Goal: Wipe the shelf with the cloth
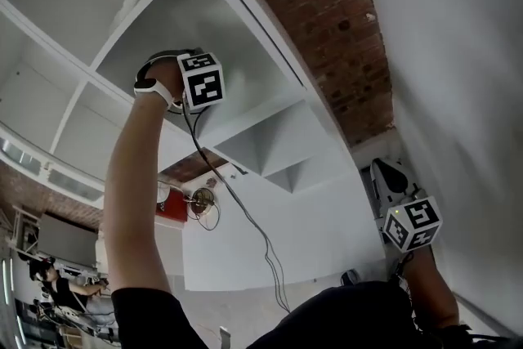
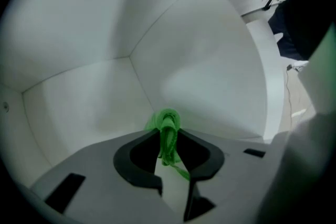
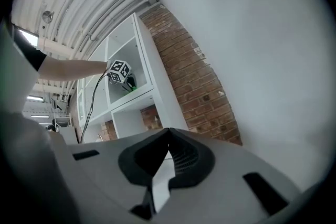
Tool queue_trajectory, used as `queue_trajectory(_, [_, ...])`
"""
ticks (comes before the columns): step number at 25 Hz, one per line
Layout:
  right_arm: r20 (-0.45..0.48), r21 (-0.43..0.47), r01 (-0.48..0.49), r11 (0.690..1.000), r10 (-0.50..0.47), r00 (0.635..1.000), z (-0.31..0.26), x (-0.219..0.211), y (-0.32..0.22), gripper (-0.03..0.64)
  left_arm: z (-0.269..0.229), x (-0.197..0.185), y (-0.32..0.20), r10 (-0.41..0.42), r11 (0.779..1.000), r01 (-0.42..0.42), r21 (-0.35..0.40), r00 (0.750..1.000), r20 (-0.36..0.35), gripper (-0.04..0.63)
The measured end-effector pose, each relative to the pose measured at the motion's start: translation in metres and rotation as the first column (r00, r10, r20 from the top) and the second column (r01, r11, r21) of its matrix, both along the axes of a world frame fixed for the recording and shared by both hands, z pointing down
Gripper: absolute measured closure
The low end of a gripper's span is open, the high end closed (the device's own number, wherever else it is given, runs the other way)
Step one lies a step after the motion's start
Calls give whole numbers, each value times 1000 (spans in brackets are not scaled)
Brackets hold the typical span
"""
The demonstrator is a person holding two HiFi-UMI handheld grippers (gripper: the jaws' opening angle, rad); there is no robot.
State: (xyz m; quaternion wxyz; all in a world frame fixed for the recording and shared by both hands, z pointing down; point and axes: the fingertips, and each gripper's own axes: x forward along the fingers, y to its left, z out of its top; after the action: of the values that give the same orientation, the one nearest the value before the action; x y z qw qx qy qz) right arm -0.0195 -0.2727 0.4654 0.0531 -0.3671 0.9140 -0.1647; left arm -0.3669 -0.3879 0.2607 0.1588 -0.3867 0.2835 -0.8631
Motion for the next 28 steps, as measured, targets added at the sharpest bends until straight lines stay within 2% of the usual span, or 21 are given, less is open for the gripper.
queue_trajectory(4, [3, -29, -67, 997, 67, 998, 12, 22, -4, 617, 10, -26, -27, -36, 997, 46, -61, 987, 159, 503])
queue_trajectory(7, [-6, -49, -113, 992, 113, 994, 21, 39, -5, 617, 19, -47, -40, -60, 993, 78, -86, 978, 199, 503])
queue_trajectory(11, [-23, -67, -148, 987, 147, 989, 29, 54, -7, 617, 35, -59, -43, -79, 984, 108, -142, 977, 198, 503])
queue_trajectory(15, [-24, -66, -148, 987, 147, 989, 29, 54, -8, 617, 38, -54, -32, -144, 968, 173, -183, 977, 158, 503])
queue_trajectory(22, [-16, -56, -92, 994, 91, 996, 24, 34, -3, 617, 41, -41, -2, -180, 945, 218, -245, 970, 165, 503])
queue_trajectory(28, [-15, -52, -53, 997, 53, 998, 23, 24, 1, 617, 42, -27, 24, -187, 934, 229, -273, 967, 172, 503])
